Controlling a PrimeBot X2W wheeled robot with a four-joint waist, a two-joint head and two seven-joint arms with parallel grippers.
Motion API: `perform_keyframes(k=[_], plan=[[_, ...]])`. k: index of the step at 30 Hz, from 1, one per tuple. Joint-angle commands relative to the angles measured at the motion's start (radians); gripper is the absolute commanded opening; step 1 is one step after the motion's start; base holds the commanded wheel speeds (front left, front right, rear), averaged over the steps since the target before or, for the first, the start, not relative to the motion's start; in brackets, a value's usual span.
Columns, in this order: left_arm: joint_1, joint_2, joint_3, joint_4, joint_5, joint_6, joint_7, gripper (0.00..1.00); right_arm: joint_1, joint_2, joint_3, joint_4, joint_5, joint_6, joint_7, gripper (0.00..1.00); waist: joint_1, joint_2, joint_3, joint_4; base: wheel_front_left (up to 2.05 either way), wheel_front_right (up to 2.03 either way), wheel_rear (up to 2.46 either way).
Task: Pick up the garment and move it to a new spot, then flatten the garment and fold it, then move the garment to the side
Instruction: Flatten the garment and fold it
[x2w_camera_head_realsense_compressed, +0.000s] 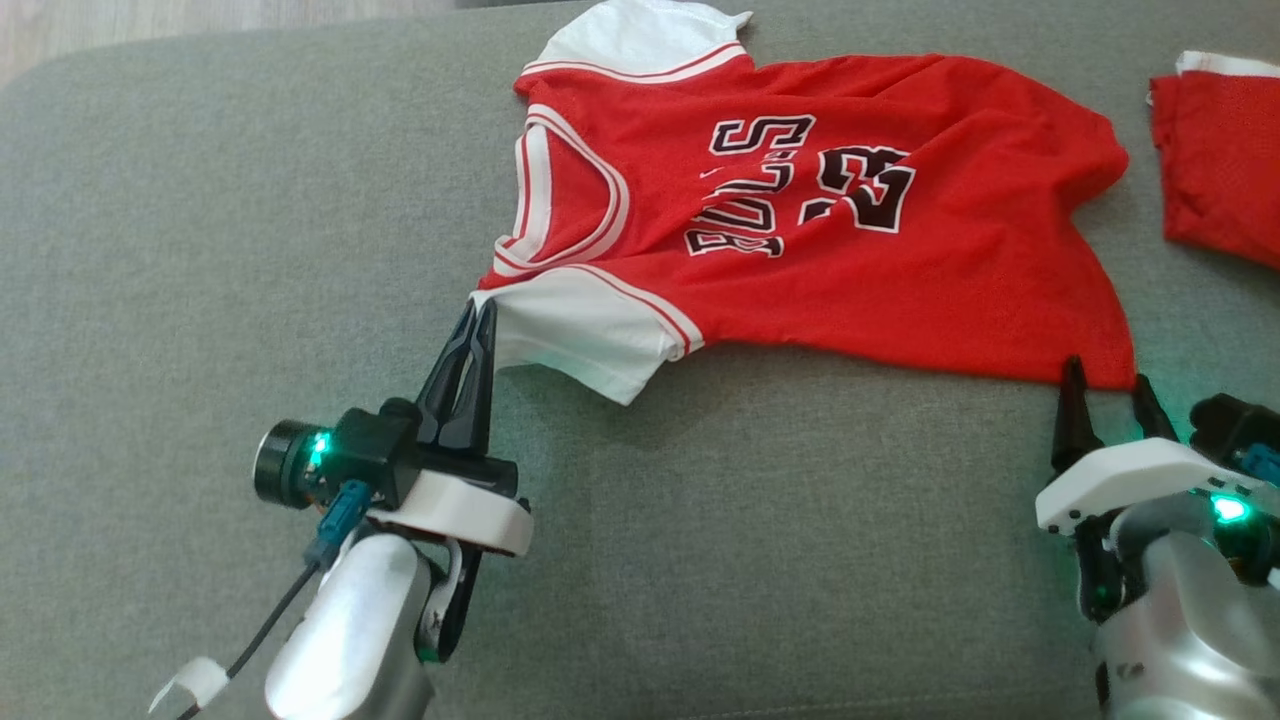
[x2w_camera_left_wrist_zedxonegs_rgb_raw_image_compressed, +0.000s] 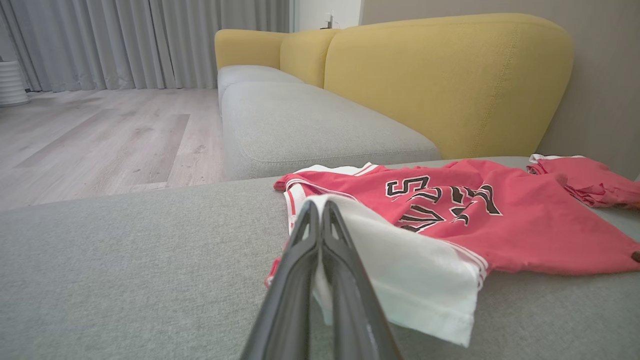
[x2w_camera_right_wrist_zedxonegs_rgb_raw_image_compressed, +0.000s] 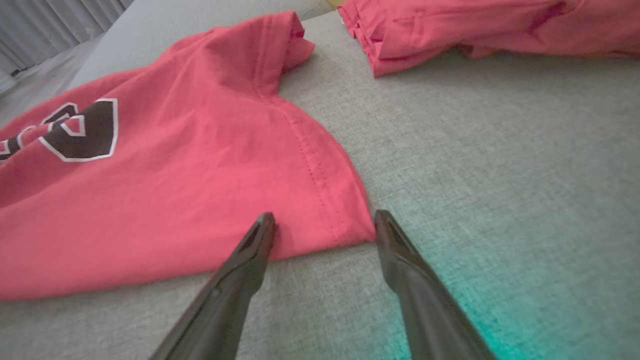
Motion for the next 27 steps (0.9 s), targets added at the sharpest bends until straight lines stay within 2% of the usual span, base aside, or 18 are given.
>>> perform_keyframes(k=[1,7,8,9,10,14,17,21,22,27], plan=[[-0.018,0.013,0.025,-0.039,-0.001,-0.004,-0.013,0.00,-0.041,-0.004,0.012,0.004,-0.016,-0.002,-0.018,1.00,-0.0001,0.0000,0.004,0.003,0.00,0.00,0.00],[-0.022,0.017,0.019,-0.047,-0.002,-0.006,-0.016,0.00,-0.088,-0.004,-0.042,0.120,-0.068,-0.002,-0.051,1.00,-0.0001,0.0000,0.011,0.009,0.00,0.00,0.00],[-0.023,0.018,0.018,-0.047,-0.003,-0.006,-0.016,0.00,-0.096,-0.004,-0.041,0.139,-0.071,-0.002,-0.056,0.75,-0.0001,0.0000,0.011,0.009,0.00,0.00,0.00],[-0.022,0.018,0.018,-0.047,-0.004,-0.005,-0.017,0.00,-0.104,-0.004,-0.040,0.157,-0.073,-0.002,-0.063,0.24,-0.0001,0.0000,0.010,0.009,0.00,0.00,0.00],[-0.022,0.019,0.018,-0.047,-0.005,-0.003,-0.017,0.00,-0.112,-0.004,-0.036,0.173,-0.076,-0.002,-0.070,0.00,-0.0001,0.0000,0.008,0.008,0.00,0.00,0.00],[-0.016,0.023,0.028,-0.039,-0.014,0.003,-0.019,0.00,-0.147,-0.004,-0.015,0.198,-0.069,-0.002,-0.107,0.00,-0.0001,0.0000,-0.013,-0.002,0.00,0.00,0.00],[-0.011,0.024,0.054,-0.048,-0.041,0.008,-0.023,0.00,-0.160,-0.004,-0.006,0.159,-0.076,-0.002,-0.123,0.00,-0.0001,0.0000,-0.038,-0.010,0.00,0.00,0.00],[-0.022,0.036,0.095,-0.088,-0.069,0.006,-0.029,0.00,-0.166,-0.004,0.063,0.018,-0.054,-0.002,-0.128,0.00,-0.0001,0.0000,-0.078,-0.021,0.00,0.00,0.00],[-0.022,0.036,0.095,-0.088,-0.069,0.006,-0.029,0.00,-0.166,-0.004,0.063,0.018,-0.054,-0.002,-0.128,0.00,-0.0001,0.0000,-0.078,-0.021,0.00,0.00,0.00],[-0.078,0.067,0.153,-0.185,-0.106,-0.004,-0.029,0.00,-0.156,-0.004,0.186,-0.228,-0.042,-0.002,-0.128,0.00,-0.0001,0.0000,-0.126,-0.029,0.00,0.00,0.00]])
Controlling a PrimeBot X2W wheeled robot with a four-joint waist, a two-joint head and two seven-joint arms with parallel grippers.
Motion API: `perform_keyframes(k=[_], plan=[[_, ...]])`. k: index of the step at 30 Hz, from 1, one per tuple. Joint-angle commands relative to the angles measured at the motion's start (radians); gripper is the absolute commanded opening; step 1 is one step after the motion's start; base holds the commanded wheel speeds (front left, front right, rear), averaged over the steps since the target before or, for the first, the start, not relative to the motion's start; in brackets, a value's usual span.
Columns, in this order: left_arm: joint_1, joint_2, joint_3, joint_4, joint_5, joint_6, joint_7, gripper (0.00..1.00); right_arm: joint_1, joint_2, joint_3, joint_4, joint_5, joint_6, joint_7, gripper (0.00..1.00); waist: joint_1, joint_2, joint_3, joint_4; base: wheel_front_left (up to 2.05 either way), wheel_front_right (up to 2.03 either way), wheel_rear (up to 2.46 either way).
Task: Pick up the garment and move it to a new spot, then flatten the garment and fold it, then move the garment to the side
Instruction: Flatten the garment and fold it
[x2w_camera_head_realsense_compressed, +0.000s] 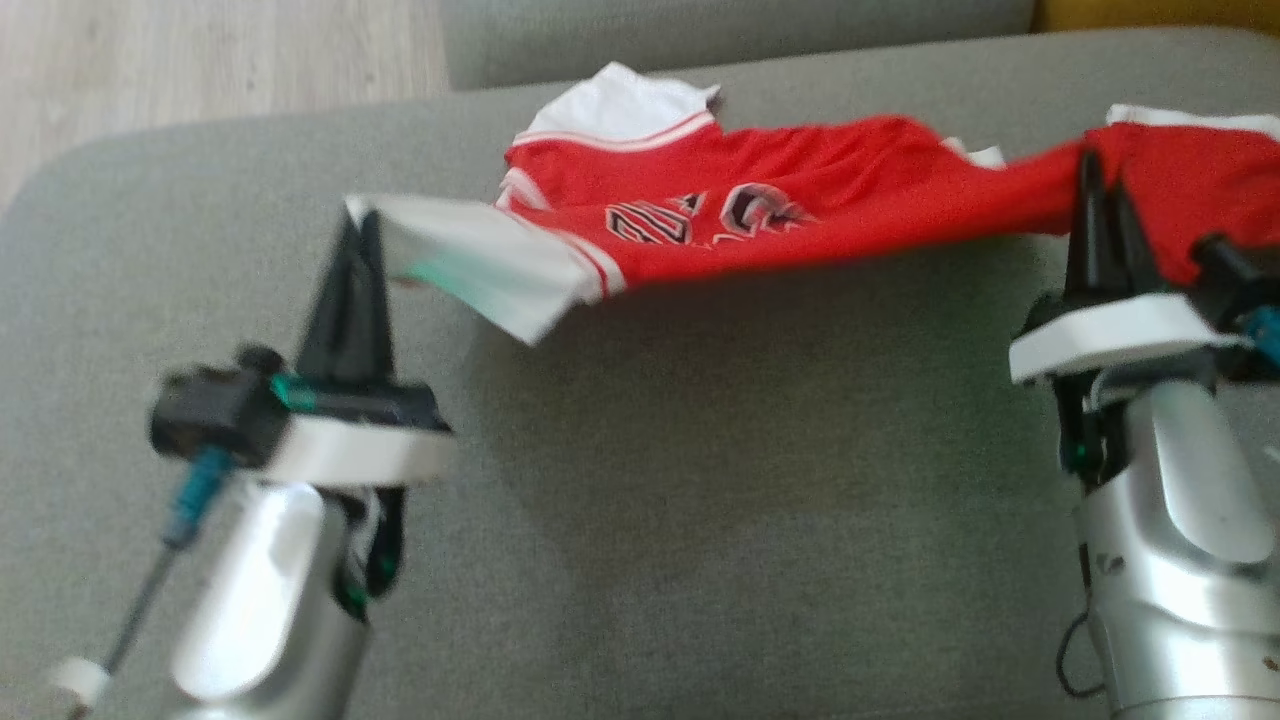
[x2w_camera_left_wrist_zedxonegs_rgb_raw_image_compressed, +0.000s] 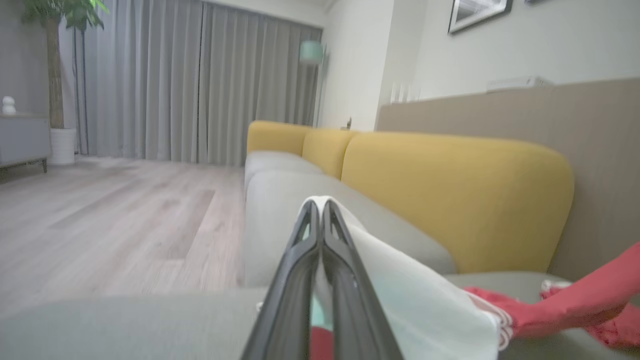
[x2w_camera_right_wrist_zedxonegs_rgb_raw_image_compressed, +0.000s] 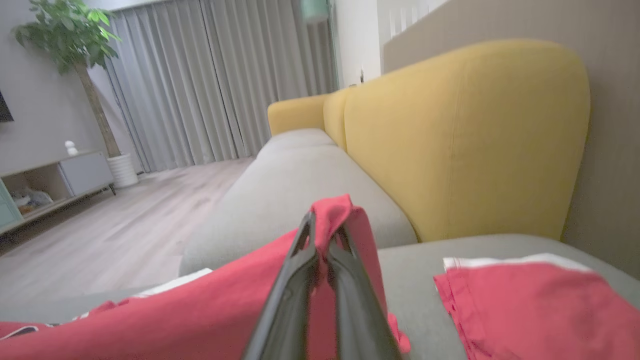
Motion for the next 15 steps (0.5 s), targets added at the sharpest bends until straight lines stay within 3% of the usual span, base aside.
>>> perform_keyframes(k=[1,9,15], plan=[[-0.076,0.028,0.049,-0.052,-0.004,-0.005,-0.008,0.00,-0.024,-0.002,0.029,-0.054,0.000,-0.002,-0.013,0.00,0.0000,0.0000,-0.024,0.000,0.00,0.00,0.00],[-0.220,0.069,0.137,-0.255,-0.055,0.013,0.054,0.00,-0.062,-0.007,0.119,-0.334,-0.046,-0.002,0.113,0.00,0.0000,0.0000,-0.109,0.007,0.00,0.00,0.00],[-0.242,0.101,0.165,-0.454,-0.064,0.070,0.190,0.00,-0.045,-0.039,0.169,-0.553,-0.013,-0.002,0.223,0.00,0.0000,0.0000,-0.116,0.012,0.00,0.00,0.00]])
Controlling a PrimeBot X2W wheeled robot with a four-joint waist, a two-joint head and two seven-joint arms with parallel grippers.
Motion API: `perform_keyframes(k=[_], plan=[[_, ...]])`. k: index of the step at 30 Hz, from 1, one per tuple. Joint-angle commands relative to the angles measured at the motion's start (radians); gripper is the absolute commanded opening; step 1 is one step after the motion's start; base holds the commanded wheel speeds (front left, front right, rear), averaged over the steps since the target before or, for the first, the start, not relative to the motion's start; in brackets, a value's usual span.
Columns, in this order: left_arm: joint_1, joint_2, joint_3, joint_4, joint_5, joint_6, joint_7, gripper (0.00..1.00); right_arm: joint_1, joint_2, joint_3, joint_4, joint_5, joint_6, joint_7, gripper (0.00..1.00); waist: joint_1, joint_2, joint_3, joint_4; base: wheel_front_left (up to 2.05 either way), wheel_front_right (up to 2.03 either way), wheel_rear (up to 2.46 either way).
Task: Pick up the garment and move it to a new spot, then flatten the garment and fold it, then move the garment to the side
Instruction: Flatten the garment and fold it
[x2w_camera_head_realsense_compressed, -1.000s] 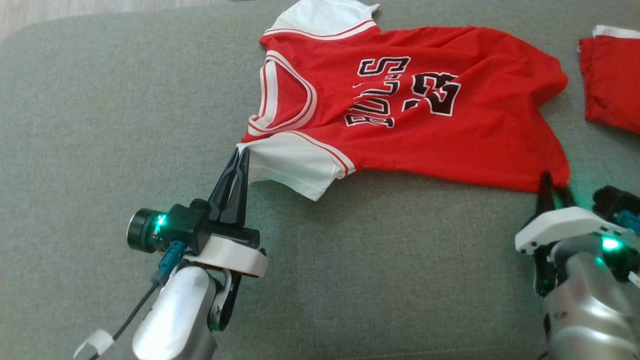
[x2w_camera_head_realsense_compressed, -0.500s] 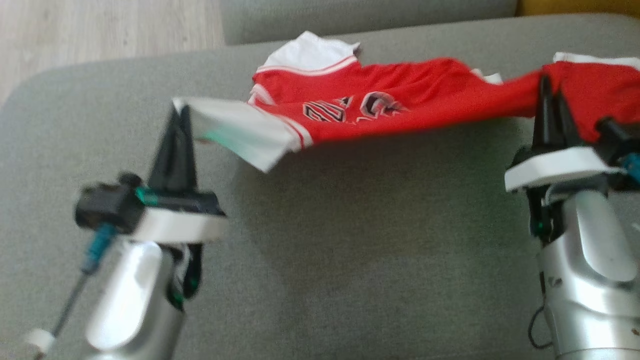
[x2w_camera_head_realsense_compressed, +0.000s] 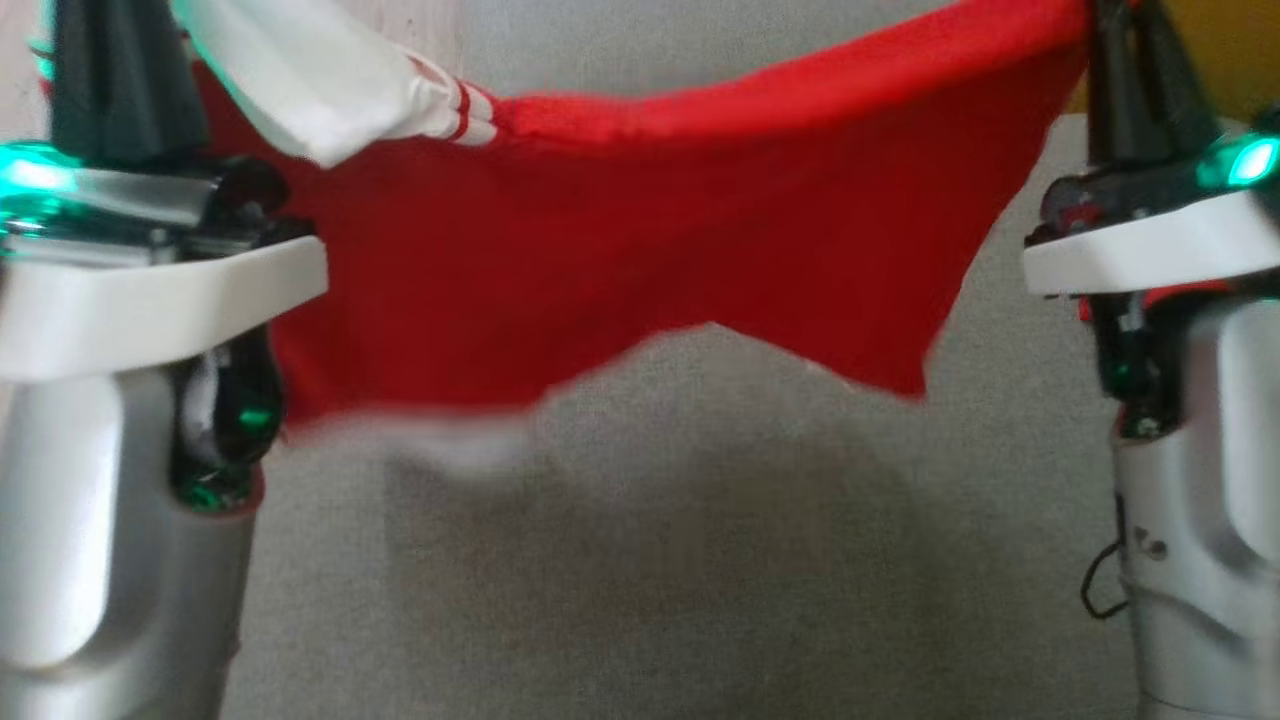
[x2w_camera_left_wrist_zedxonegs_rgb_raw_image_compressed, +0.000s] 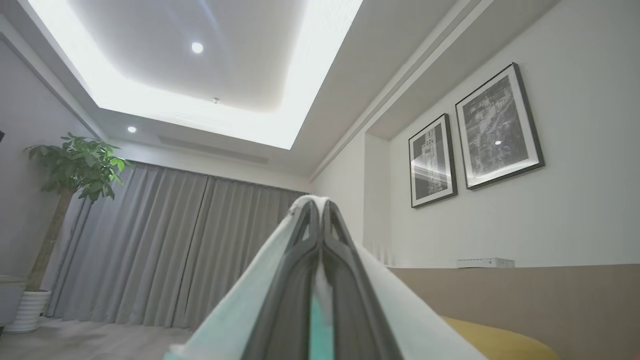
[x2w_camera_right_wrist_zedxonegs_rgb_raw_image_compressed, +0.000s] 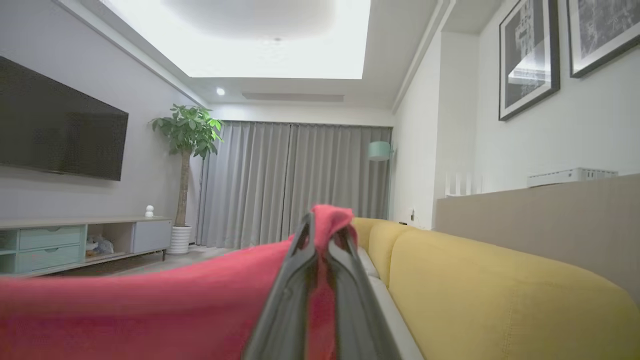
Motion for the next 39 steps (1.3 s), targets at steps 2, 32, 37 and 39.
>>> perform_keyframes(k=[2,32,37,39], plan=[[-0.046,0.050,0.062,-0.083,-0.008,0.019,0.041,0.00,-0.025,-0.009,0.018,-0.094,0.011,-0.002,0.043,0.00,0.0002,0.0000,0.022,0.003,0.00,0.00,0.00],[-0.968,0.148,0.017,1.009,0.093,-0.157,-0.132,0.00,-0.961,-0.076,0.160,0.849,-0.135,-0.002,-0.209,0.00,0.0002,0.0000,0.404,0.056,0.00,0.00,0.00],[-0.892,0.106,-0.040,1.102,0.107,-0.205,-0.182,0.00,-0.881,-0.081,0.167,0.974,-0.154,-0.002,-0.232,0.00,0.0002,0.0000,0.396,0.076,0.00,0.00,0.00],[-0.832,0.091,-0.058,1.124,0.108,-0.218,-0.195,0.00,-0.833,-0.088,0.180,1.015,-0.149,-0.002,-0.235,0.00,0.0002,0.0000,0.389,0.084,0.00,0.00,0.00]])
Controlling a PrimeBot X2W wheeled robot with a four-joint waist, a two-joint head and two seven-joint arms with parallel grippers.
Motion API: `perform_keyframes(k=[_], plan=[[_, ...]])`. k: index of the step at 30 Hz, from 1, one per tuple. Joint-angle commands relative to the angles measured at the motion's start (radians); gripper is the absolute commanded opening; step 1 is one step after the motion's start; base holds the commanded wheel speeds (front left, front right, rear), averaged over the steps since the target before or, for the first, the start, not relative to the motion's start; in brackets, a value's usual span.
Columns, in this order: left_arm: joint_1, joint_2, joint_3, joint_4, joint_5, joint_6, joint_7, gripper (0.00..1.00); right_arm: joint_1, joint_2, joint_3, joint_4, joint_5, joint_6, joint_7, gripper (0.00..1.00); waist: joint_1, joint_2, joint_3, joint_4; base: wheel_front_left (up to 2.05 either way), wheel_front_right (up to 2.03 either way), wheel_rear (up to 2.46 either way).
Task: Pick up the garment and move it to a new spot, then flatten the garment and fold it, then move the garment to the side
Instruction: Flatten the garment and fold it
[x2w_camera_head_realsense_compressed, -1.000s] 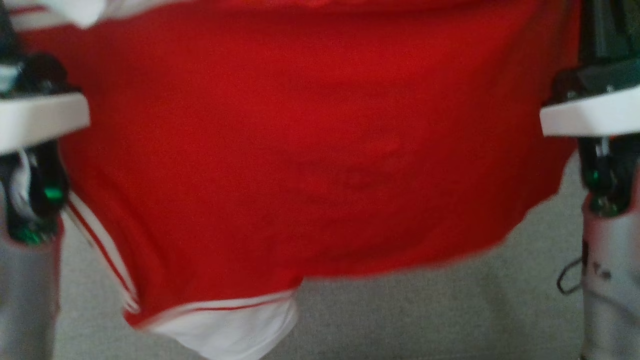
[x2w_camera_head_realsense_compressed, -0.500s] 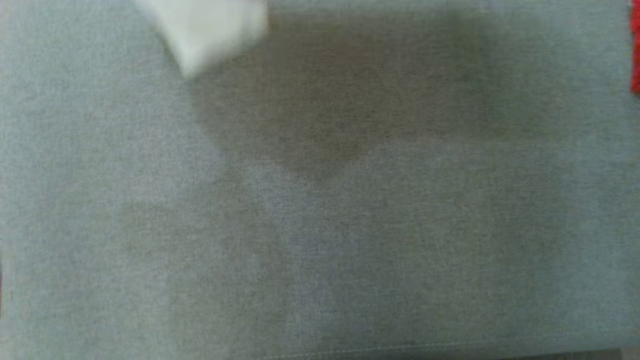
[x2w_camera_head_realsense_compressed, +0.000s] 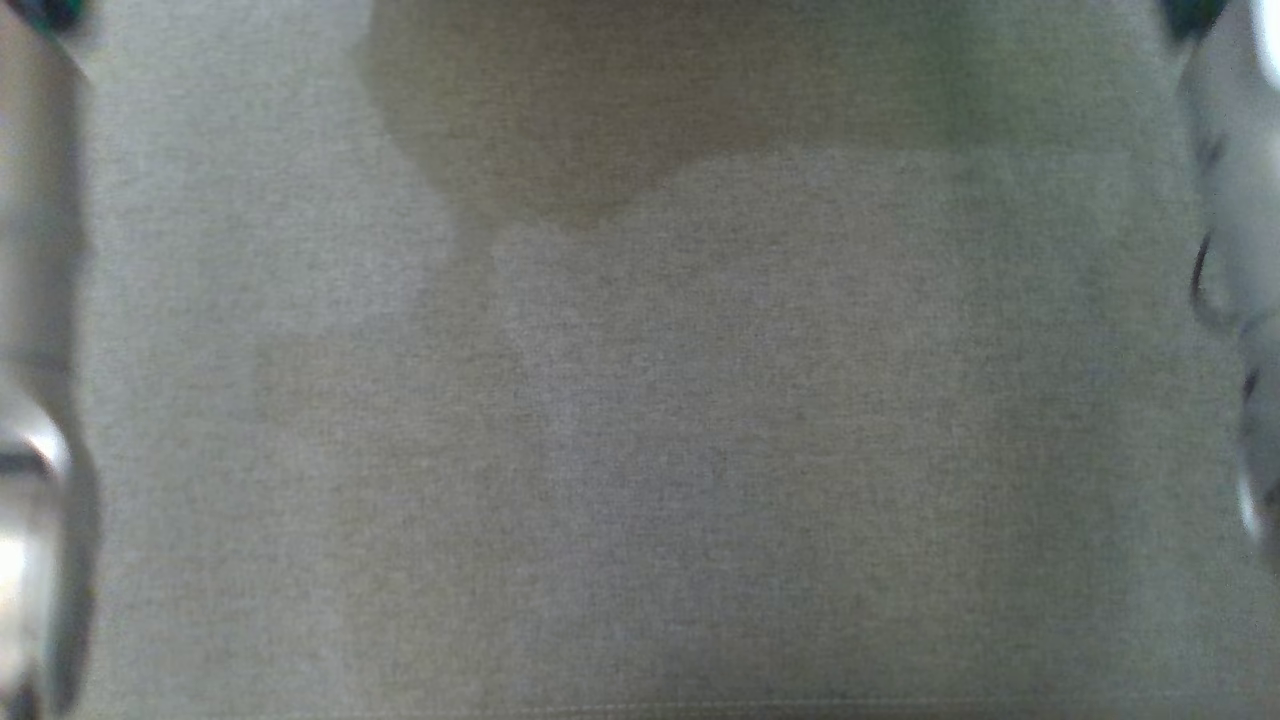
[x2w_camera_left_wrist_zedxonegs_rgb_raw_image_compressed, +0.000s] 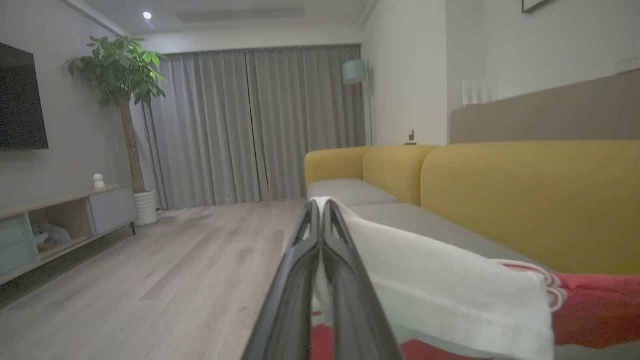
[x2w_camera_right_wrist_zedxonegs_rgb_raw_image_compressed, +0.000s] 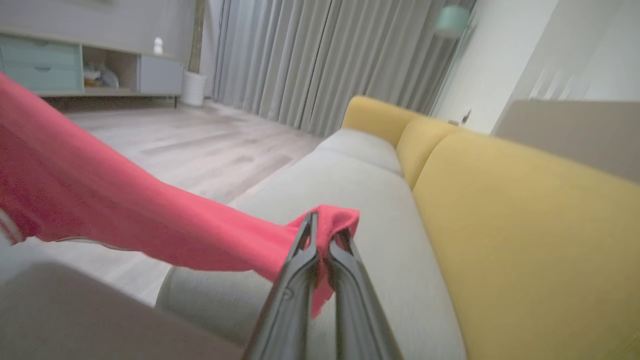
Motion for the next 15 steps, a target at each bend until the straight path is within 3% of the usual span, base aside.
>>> perform_keyframes(k=[1,8,15], plan=[[0.018,0.045,0.004,-0.020,0.010,-0.004,-0.009,0.00,0.022,0.004,0.011,-0.011,0.006,-0.002,-0.010,0.00,-0.0001,0.0000,-0.008,0.006,0.00,0.00,0.00],[0.322,0.059,-0.053,-0.054,0.032,-0.025,-0.023,0.00,0.202,-0.010,0.127,0.147,0.089,-0.002,0.003,0.00,-0.0001,0.0000,-0.085,0.015,0.00,0.00,0.00],[0.611,0.102,-0.102,-0.155,0.035,-0.033,-0.016,0.00,0.332,-0.008,0.300,0.181,0.227,-0.002,0.099,0.00,-0.0001,0.0000,-0.188,0.009,0.00,0.00,0.00]])
